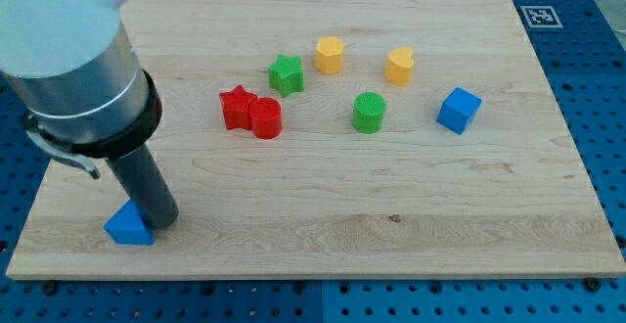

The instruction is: Push the red circle and triangle diagonal to each other

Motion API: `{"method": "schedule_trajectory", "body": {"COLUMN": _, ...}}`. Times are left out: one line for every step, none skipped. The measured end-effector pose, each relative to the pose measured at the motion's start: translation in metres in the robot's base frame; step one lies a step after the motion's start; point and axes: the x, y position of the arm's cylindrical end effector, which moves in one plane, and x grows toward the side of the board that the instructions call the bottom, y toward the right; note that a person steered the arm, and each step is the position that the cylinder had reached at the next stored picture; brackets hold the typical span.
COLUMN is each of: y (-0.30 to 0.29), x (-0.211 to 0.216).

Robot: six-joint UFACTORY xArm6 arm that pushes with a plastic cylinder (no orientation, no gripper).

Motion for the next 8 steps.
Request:
{"method": "schedule_trajectory", "body": {"y": -0.004, "x": 0.000}}
{"method": "schedule_trajectory", "body": {"y": -0.010, "x": 0.000}}
{"method": "schedule_trajectory", "body": {"y": -0.011, "x": 0.007}}
{"method": "schedule_trajectory", "body": {"y": -0.016, "x": 0.013}}
{"method": "schedule_trajectory", "body": {"y": -0.028, "x": 0.013}}
{"method": "schedule_trajectory", "body": {"y": -0.033, "x": 0.013}}
{"method": "schedule_trajectory", "body": {"y": -0.023, "x": -0.012}}
{"method": "schedule_trajectory", "body": {"y": -0.019, "x": -0.081}}
